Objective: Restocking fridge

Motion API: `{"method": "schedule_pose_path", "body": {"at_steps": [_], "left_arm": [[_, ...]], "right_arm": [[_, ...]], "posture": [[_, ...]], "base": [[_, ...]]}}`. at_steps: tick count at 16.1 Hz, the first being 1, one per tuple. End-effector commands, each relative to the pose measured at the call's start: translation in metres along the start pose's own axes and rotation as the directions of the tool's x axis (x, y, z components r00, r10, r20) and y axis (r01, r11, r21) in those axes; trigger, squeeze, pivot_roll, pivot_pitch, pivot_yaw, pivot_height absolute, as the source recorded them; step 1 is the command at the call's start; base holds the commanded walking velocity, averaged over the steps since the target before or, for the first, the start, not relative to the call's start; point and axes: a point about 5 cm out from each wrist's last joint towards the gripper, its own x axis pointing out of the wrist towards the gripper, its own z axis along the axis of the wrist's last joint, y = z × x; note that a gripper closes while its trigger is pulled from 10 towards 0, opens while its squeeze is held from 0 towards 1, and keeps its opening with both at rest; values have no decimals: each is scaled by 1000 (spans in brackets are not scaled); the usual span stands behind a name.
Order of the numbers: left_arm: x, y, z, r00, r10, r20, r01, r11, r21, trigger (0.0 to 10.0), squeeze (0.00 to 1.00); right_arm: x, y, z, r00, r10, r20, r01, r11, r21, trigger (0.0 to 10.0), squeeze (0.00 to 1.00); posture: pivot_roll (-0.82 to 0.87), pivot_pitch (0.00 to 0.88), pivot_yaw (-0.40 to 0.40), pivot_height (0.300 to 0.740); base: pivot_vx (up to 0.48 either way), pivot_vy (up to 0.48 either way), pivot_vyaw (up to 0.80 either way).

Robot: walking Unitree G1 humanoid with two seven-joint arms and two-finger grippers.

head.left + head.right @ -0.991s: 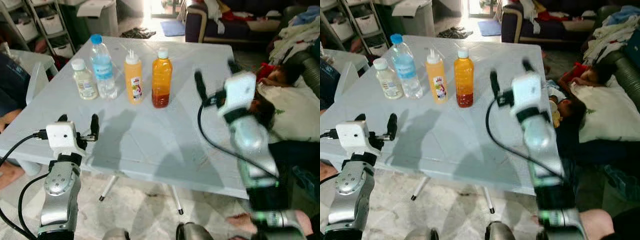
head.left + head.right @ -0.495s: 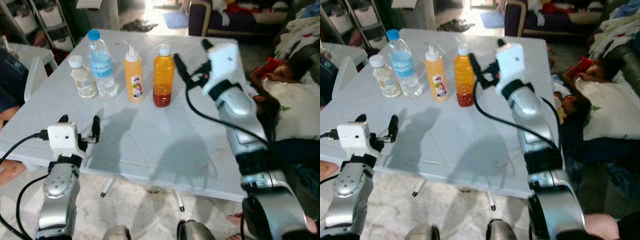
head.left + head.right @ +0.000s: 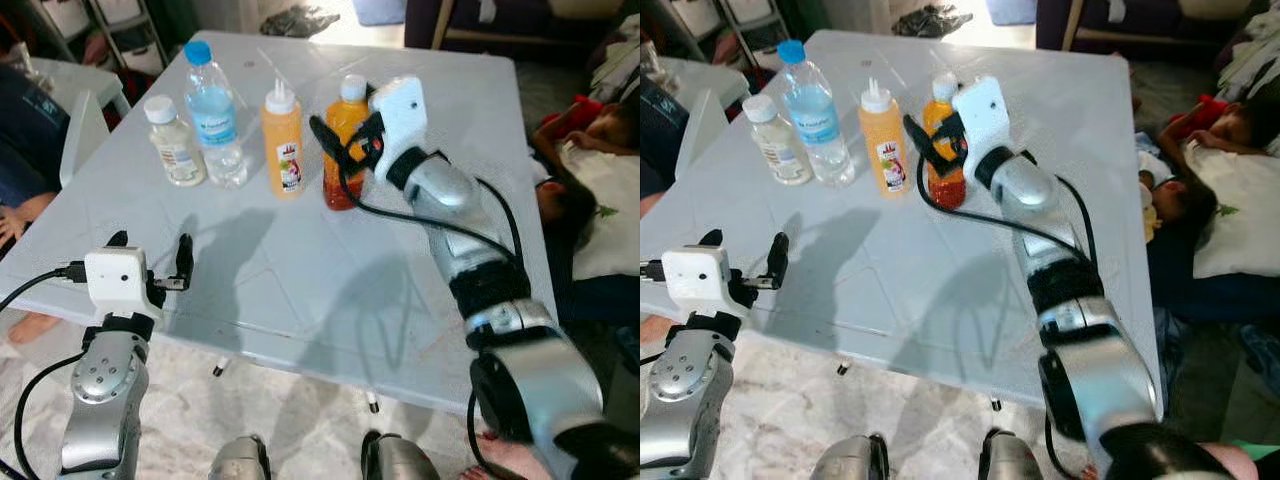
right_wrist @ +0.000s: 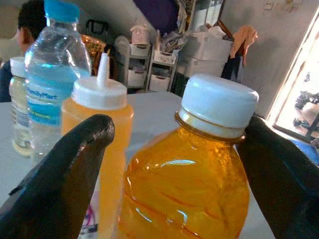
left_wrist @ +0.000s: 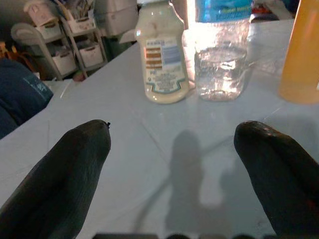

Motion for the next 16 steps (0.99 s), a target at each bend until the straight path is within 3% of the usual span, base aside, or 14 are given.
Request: {"method": "schedule_pose_path", "body": {"at_steps": [1,2,7,11,16], "left_arm": [[-4,1,0,1000,-8,-10,8,1000,14,10000,0],[-5,0,0,1000,-10,-13,10,1000,13,10000,0],[-5,0,1,1000,-15,-20,15,1000,16,10000,0],[-4,-3,-1,999,-20,-27,20,1000,13,10000,0],[-8,-4,-10,996,13,-88,-15,1000,-16,10000,0]], "right_arm": [[5,-2,5,1000,-6,3,6,1000,-20,7059,0],[6,-5,6,1000,-8,8,9,1000,-23,78,0],[13,-11,17,999,-17,34,19,999,-42,0,0],[15,-4,17,999,3,35,-1,999,-53,0,0],[-2,-11,3,999,-34,-23,31,995,-97,0,0]], "posture": [[96,196,52,740],[99,197,52,740],[93,196,47,740],[88,191,39,740],[83,187,31,740]], "base": [[0,0,0],[0,0,0],[0,0,0],[0,0,0],[0,0,0]]}}
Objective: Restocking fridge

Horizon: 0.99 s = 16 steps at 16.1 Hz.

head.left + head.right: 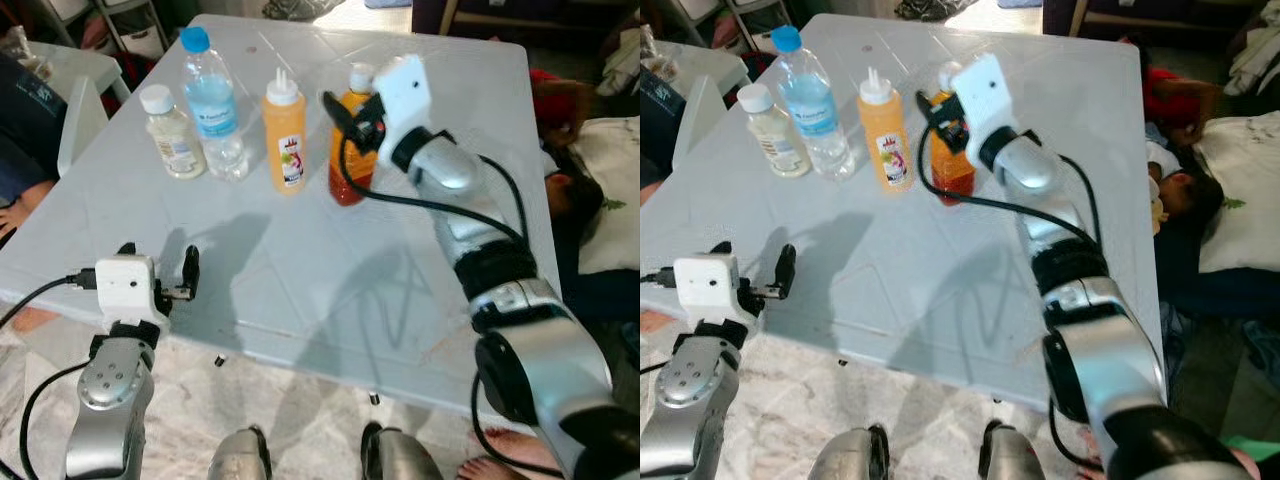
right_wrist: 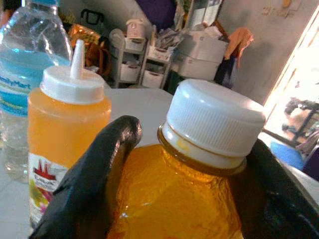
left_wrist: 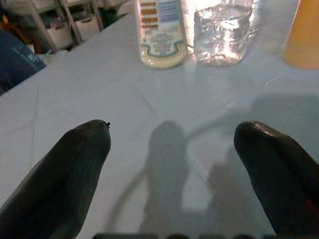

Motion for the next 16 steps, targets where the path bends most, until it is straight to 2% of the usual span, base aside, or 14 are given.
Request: {"method": "schedule_pose_path", "body": {"at_steps": [1,4,5,8,11,14,16], "left_arm": [[-2,2,-3,1000,19,-19,-19,1000,-1,10000,0],[1,-3,-5,1000,15,-27,-15,1000,-17,10000,0],[2,-5,-6,999,13,-34,-14,1000,-25,10000,0],[7,-7,-7,999,22,-37,-24,999,-42,10000,0],[10,-4,-8,999,27,-34,-28,999,-36,10000,0],[11,-5,-10,999,26,-33,-27,999,-37,10000,0],[12,-5,-12,999,30,-33,-31,999,-41,10000,0]], "right_arm": [[-4,1,-6,999,-5,-39,5,1000,-11,0,0],[-16,3,-8,999,-34,-36,33,999,-24,0,0],[-22,7,-8,999,-46,-24,46,999,-15,10000,0],[-52,32,-4,995,-81,61,76,993,89,10000,0],[-71,52,-10,993,-111,46,103,983,154,10000,0],[-80,58,-17,993,-116,9,113,979,171,10000,0],[-91,58,-28,989,-140,-56,148,973,179,10000,0]], "posture": [[74,183,25,740],[57,170,22,740],[49,162,19,740],[32,146,13,740],[22,130,10,740],[22,124,7,740],[17,109,0,740]], "base": [[0,0,0],[0,0,0],[0,0,0],[0,0,0],[0,195,0],[0,419,0],[0,471,0]]}}
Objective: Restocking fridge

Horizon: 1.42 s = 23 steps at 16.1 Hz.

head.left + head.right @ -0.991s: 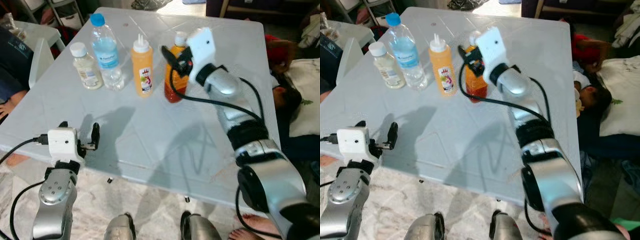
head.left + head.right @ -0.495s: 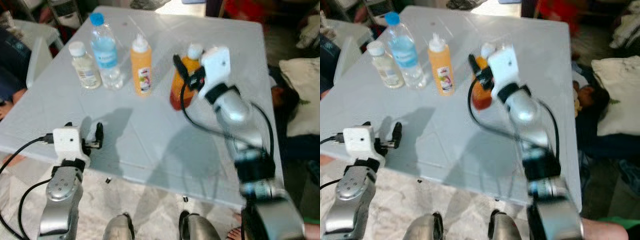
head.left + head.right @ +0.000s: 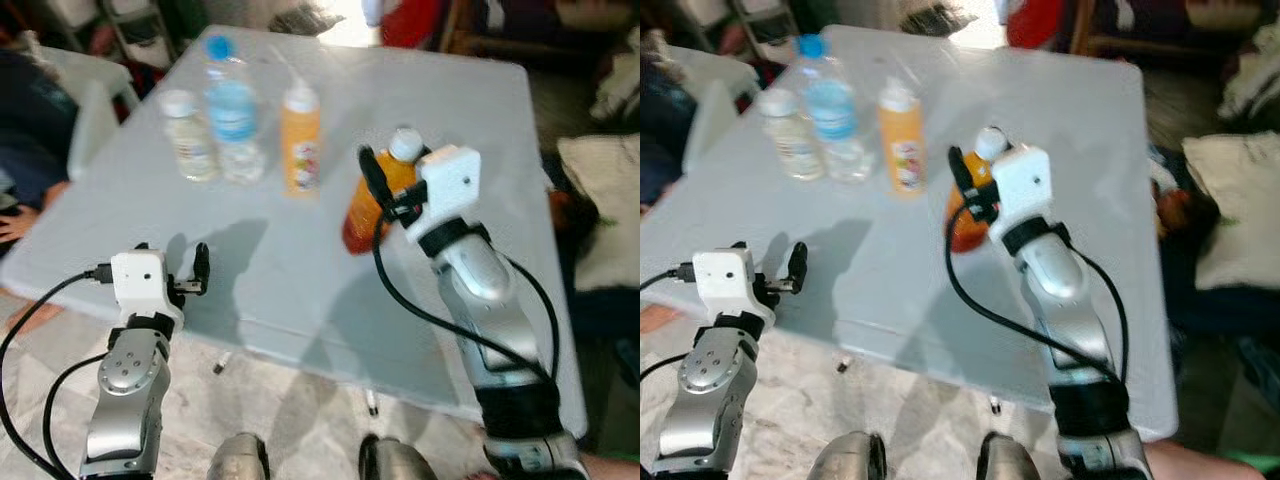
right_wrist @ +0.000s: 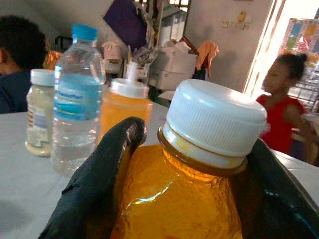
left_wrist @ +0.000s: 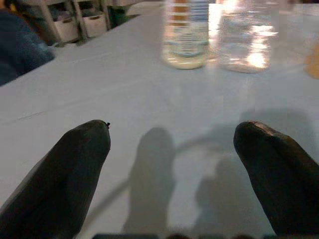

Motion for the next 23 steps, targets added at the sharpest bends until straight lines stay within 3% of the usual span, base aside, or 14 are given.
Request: {"method": "schedule_pose_path", "body": {"at_steps": [1,5,9,10,12,14,17,23], "left_arm": [[-1,3,-4,1000,20,-10,-20,1000,0,10000,0],[2,2,-3,1000,16,-1,-16,1000,-4,10000,0],[10,3,-1,1000,8,13,-8,1000,-1,10000,0],[14,4,1,1000,6,21,-7,1000,4,10000,0],[19,4,5,999,0,38,0,1000,9,10000,0],[24,6,8,999,-5,46,4,1000,14,10000,0],[35,11,16,997,-3,82,0,999,38,10000,0],[38,9,7,997,11,75,-14,999,37,10000,0]], "right_arm": [[-7,8,-21,993,16,-114,-11,999,37,10000,0],[-15,4,-35,984,-11,-178,23,998,63,10000,0],[-12,5,-40,981,-51,-186,48,999,-19,10000,0],[-10,4,-43,980,-61,-188,65,998,17,10000,0],[-11,-1,-45,977,-104,-185,108,994,10,10000,0],[-11,1,-49,974,-81,-213,96,994,57,10000,0],[-6,5,-44,988,-52,-149,65,995,78,10000,0],[-5,-1,-44,987,-90,-130,96,994,42,10000,0]], "posture": [[17,109,0,740],[9,107,0,740],[3,92,6,740],[-1,82,13,740],[-2,73,19,740],[-6,62,25,740],[12,40,18,740],[-29,12,37,740]], "base": [[0,480,0],[0,480,0],[0,480,0],[0,480,0],[0,480,0],[0,480,0],[0,480,0],[0,113,800]]}}
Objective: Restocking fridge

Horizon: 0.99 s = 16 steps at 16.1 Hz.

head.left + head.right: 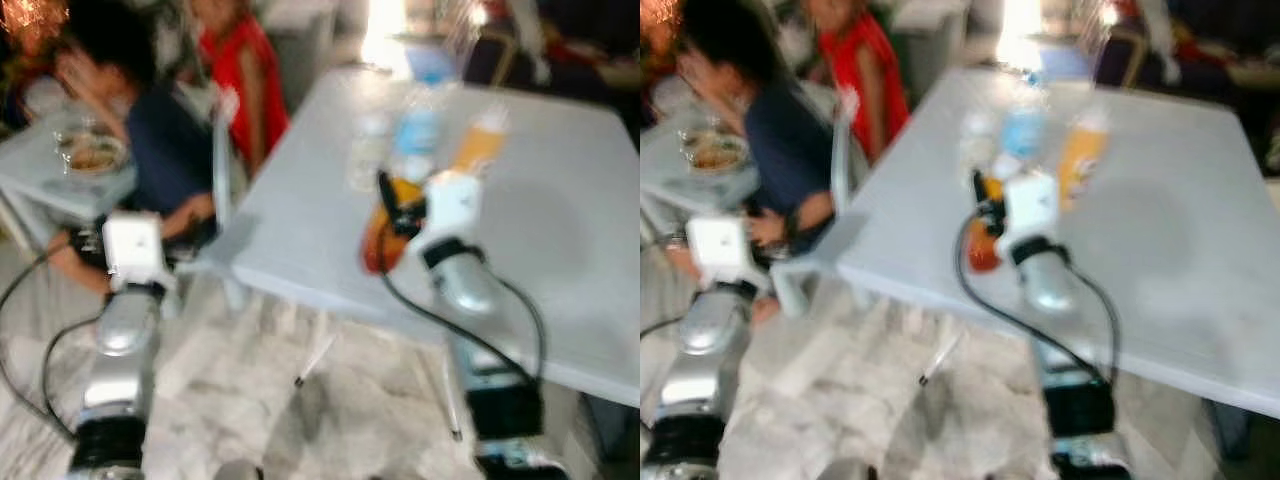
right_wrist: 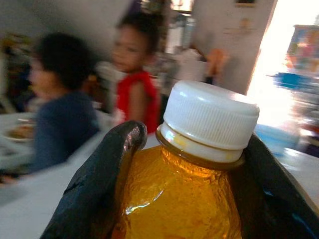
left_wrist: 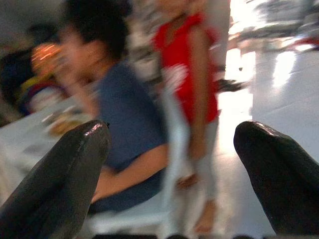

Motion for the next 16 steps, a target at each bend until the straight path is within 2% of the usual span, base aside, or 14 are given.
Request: {"method": "schedule_pose_path", "body": {"at_steps": [1,6,8,11,16], "left_arm": [[2,-7,1,1000,-12,10,12,1000,4,10000,0],[-3,4,-5,999,50,4,-51,998,39,10000,0],[-7,8,-6,995,103,9,-103,994,47,10000,0],[-7,11,-10,994,112,1,-111,991,71,10000,0],[-19,16,-20,991,128,-35,-126,989,75,10000,0]], "right_arm": [[-3,-4,-14,997,-23,-68,24,1000,7,10000,0],[7,-4,-10,998,-43,-56,46,997,56,10000,0],[5,1,-10,997,-39,-67,45,995,89,10000,0],[4,3,-16,996,-35,-81,42,995,89,10000,0],[-6,6,-25,994,-9,-110,20,995,97,10000,0]], "posture": [[-26,17,34,740],[-23,39,23,740],[-16,44,24,740],[-10,53,23,740],[-7,46,26,740]], "base": [[0,0,800],[0,0,800],[0,0,800],[0,0,800],[0,0,800]]}}
